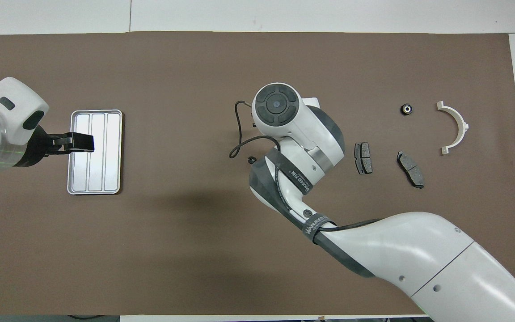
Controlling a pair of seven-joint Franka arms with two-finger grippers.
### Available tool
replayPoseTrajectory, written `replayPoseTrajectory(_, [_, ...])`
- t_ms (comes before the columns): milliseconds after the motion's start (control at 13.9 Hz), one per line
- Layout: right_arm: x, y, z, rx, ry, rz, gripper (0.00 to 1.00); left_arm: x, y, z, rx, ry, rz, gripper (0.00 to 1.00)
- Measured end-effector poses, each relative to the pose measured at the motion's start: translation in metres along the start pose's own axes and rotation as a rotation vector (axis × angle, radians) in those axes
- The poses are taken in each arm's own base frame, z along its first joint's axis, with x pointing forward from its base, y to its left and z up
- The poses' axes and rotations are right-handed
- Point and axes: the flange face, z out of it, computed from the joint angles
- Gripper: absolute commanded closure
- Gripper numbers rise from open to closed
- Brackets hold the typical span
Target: Pick bearing gear from pile to tray
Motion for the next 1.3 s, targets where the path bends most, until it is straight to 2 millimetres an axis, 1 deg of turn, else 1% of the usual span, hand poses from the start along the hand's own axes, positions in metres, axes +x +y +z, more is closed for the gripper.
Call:
replayPoseTrajectory(72, [0.017,0.010,0.001,-0.002,-0.003,-0.029,0.00,0.000,0.011,0.005,0.008,0.006,-0.005,0.00])
replayPoseTrajectory(216, [0.046,0.028,-0.003,0.004,-0.015,-0.085,0.00,0.002,0.044,0.025,0.027,0.018,-0.029,0.00])
replayPoseTrajectory(360, [0.065,0.045,-0.014,-0.018,-0.023,-0.132,0.00,0.004,0.077,0.047,0.026,0.031,-0.051,0.00])
replayPoseTrajectory(432, [0.074,0.055,-0.021,-0.027,-0.023,-0.161,0.00,0.004,0.089,0.055,0.022,0.034,-0.066,0.00])
replayPoseTrajectory(648, [0.108,0.092,-0.039,-0.044,-0.039,-0.255,0.00,0.001,0.129,0.064,0.010,0.037,-0.122,0.00])
replayPoseTrajectory(791, [0.134,0.124,-0.051,-0.050,-0.058,-0.321,0.00,-0.014,0.162,0.065,0.004,0.032,-0.140,0.00])
replayPoseTrajectory(935, [0.160,0.160,-0.064,-0.045,-0.079,-0.386,0.00,-0.038,0.202,0.063,-0.005,0.030,-0.153,0.00])
replayPoseTrajectory(1007, [0.171,0.176,-0.070,-0.035,-0.087,-0.413,0.00,-0.048,0.217,0.062,-0.010,0.031,-0.157,0.00])
replayPoseTrajectory(1151, [0.188,0.199,-0.074,-0.031,-0.089,-0.461,0.00,-0.061,0.237,0.062,-0.013,0.028,-0.149,0.00])
replayPoseTrajectory(1223, [0.194,0.208,-0.073,-0.031,-0.092,-0.477,0.00,-0.067,0.247,0.067,-0.010,0.021,-0.148,0.00])
replayPoseTrajectory(1295, [0.198,0.215,-0.070,-0.033,-0.097,-0.485,0.00,-0.072,0.260,0.077,-0.002,0.009,-0.150,0.00])
